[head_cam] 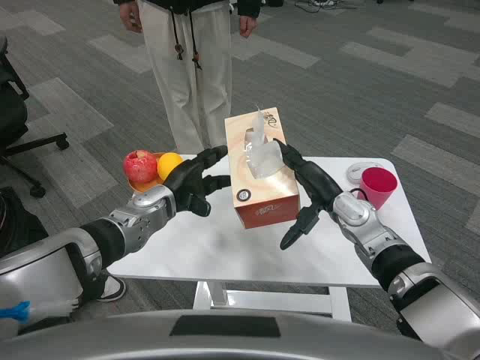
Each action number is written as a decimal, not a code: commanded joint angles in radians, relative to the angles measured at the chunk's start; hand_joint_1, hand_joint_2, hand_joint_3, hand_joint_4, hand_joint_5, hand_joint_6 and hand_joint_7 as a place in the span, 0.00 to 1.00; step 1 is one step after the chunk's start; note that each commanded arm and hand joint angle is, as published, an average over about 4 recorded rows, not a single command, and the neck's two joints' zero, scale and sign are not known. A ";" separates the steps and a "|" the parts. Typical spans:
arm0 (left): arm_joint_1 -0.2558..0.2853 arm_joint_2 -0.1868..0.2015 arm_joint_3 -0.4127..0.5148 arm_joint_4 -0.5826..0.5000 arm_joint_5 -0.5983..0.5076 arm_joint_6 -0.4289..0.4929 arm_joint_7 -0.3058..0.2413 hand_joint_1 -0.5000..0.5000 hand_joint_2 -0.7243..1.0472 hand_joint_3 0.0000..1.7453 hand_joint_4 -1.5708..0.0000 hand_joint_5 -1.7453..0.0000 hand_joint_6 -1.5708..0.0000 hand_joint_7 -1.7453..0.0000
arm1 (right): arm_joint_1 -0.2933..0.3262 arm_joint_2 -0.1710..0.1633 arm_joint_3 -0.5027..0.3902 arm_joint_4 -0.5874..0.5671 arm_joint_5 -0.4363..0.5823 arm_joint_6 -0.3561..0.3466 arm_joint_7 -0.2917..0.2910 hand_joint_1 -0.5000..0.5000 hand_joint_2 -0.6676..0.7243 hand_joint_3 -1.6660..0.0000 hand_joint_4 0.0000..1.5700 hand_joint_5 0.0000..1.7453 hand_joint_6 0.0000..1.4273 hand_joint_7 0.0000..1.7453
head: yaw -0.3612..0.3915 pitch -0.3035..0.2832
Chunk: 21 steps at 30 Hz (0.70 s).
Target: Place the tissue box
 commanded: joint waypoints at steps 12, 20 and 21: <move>-0.019 -0.034 0.012 -0.063 0.007 -0.035 -0.050 1.00 0.05 0.05 1.00 0.41 1.00 0.88 | 0.004 0.044 0.029 -0.047 -0.008 -0.022 0.038 0.42 0.59 0.90 0.00 0.06 0.00 0.00 | 0.000 0.001; -0.019 -0.034 0.012 -0.063 0.007 -0.035 -0.050 1.00 0.05 0.05 1.00 0.41 1.00 0.88 | 0.004 0.043 0.029 -0.045 -0.008 -0.022 0.038 0.42 0.59 0.90 0.00 0.06 0.00 0.00 | 0.000 0.001; -0.019 -0.034 0.012 -0.063 0.007 -0.035 -0.050 1.00 0.05 0.05 1.00 0.41 1.00 0.88 | 0.004 0.043 0.029 -0.044 -0.008 -0.022 0.038 0.42 0.59 0.90 0.00 0.06 0.00 0.00 | 0.000 0.001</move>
